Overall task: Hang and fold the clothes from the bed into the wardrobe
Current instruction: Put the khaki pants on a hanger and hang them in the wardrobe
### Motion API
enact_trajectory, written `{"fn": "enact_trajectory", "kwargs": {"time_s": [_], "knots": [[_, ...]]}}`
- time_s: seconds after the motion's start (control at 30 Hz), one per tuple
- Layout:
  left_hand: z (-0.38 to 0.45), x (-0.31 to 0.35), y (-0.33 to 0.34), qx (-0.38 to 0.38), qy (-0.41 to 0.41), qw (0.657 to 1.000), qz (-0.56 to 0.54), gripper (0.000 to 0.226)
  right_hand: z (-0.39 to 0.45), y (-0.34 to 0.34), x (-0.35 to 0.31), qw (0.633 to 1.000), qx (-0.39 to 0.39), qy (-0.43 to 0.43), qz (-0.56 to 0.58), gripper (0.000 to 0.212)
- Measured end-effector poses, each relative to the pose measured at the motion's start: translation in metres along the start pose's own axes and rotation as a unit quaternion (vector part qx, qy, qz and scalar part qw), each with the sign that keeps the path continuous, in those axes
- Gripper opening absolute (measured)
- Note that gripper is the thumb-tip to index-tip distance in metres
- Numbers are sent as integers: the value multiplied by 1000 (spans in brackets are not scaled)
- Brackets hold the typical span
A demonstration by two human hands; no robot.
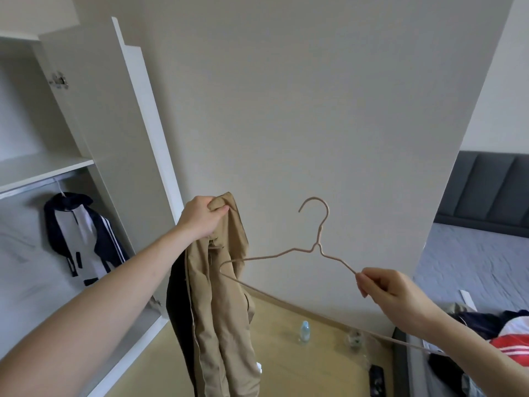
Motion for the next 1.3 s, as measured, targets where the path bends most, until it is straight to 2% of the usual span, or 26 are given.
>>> {"fn": "enact_trajectory", "kwargs": {"time_s": [0.23, 0.37, 0.57, 0.67, 0.77, 0.9, 1.0, 1.07, 1.17, 1.23, 1.3], "knots": [[-14, 40, -12, 12, 67, 997, -41, 45, 14, 29, -1, 999, 54, -3, -10, 39], [-34, 72, -13, -9, 124, 988, -92, 50, 18, 48, -1, 997, 78, 1, -20, 39], [-69, 107, -14, -49, 178, 969, -167, 49, 13, 55, 21, 981, 162, 81, 67, 41], [-90, 116, -16, -95, 225, 952, -182, 35, 5, 56, 31, 969, 193, 101, 115, 40], [-107, 108, -5, -169, 238, 943, -161, 47, -6, 50, 38, 947, 265, 115, 141, 41], [-132, 84, 13, -226, 262, 931, -113, 29, -18, 34, 42, 919, 346, 93, 163, 43], [-147, 72, 22, -231, 290, 928, -29, 30, -20, 19, 34, 917, 366, 55, 152, 43], [-154, 72, 23, -241, 304, 921, 32, 38, -18, 11, 27, 917, 369, 33, 149, 45], [-156, 75, 22, -314, 269, 900, 139, 58, -16, 4, 18, 919, 368, 4, 145, 49], [-151, 86, 16, -368, 250, 879, 173, 59, -15, 1, 15, 917, 371, -7, 143, 50], [-136, 111, 4, -330, 261, 895, 151, 59, -13, -1, 12, 914, 377, -18, 149, 50]]}}
Point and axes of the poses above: each hand's wrist, its own z-axis towards the middle knuckle, its own y-axis out of the palm, x = y × z, the point moved 5 cm from there along z, towards the middle knuckle, and after that the axes turned 7 degrees about -y, right-handed, at the moved point
